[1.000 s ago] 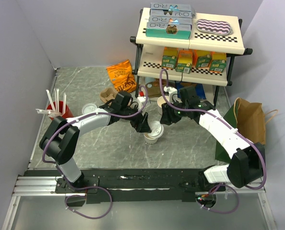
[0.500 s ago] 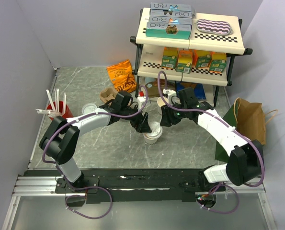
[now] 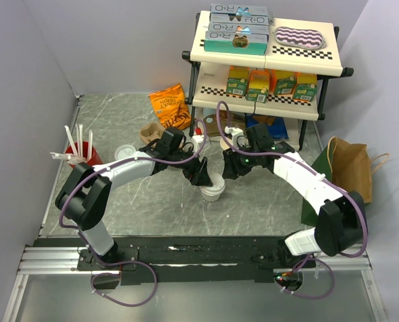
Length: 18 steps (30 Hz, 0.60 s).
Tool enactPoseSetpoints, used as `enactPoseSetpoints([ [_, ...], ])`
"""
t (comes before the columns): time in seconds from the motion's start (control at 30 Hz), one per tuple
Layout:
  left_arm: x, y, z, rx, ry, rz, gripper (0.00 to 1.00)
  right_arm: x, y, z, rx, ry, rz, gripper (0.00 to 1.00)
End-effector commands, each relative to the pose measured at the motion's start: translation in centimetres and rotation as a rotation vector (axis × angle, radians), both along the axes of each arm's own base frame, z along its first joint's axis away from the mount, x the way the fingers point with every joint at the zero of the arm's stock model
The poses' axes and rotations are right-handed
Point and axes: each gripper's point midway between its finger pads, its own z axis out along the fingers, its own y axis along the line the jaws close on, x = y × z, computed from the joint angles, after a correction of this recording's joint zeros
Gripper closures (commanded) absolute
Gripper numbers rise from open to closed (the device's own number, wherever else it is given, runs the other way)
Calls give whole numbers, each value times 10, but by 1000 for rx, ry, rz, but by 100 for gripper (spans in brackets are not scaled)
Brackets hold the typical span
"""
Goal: Pack the takeout coffee
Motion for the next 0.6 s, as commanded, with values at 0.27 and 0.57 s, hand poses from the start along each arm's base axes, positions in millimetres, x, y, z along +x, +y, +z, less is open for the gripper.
enactPoseSetpoints([
  [0.27,4,-4,29,-59,-37,-17,14,-2,8,-1,5,-2,39,50],
  [0.57,0,6,25,-47,-16,-14,14,-6,13,-3,0,-3,66,48],
])
